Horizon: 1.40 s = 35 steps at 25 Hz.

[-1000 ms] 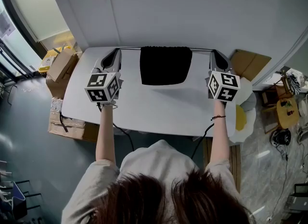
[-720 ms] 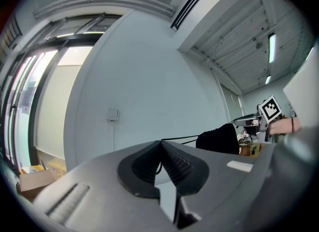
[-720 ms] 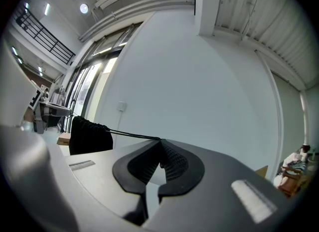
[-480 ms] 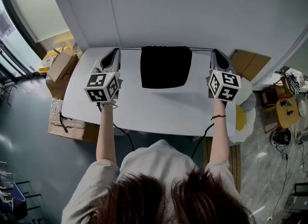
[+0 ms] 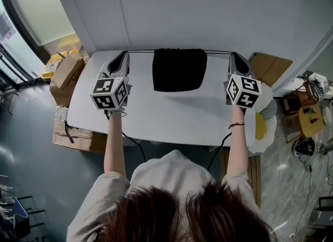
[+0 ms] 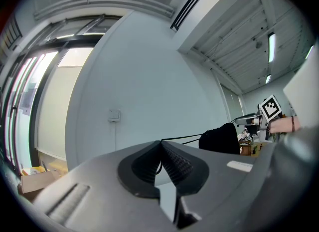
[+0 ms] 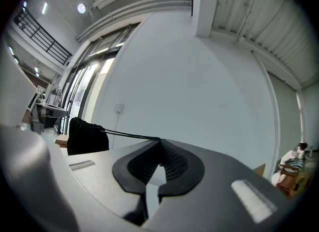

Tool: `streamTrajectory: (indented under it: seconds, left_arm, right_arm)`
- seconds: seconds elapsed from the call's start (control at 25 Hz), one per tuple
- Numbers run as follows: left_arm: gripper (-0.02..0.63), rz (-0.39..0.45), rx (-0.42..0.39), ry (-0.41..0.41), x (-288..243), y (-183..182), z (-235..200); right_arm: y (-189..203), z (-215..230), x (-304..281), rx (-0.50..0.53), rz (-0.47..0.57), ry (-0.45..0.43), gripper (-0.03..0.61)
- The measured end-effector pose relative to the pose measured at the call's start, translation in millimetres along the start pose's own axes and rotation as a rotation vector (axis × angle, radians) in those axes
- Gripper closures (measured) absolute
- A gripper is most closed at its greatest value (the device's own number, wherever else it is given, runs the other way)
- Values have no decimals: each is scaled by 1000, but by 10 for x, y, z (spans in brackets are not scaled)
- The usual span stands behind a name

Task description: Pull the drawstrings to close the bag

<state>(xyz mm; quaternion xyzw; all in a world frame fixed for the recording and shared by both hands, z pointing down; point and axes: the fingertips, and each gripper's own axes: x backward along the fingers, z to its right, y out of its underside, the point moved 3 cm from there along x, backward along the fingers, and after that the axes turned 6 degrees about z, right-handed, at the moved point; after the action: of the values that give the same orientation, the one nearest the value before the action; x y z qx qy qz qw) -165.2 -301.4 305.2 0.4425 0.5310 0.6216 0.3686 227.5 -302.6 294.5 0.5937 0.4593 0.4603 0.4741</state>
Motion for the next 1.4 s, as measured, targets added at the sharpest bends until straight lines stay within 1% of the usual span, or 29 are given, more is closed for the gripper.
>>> streamTrajectory:
  seconds: [1.4]
  left_arm:
    - [611, 5, 20, -35, 82, -16, -127]
  right_arm:
    - [-5, 97, 52, -57, 10, 75, 566]
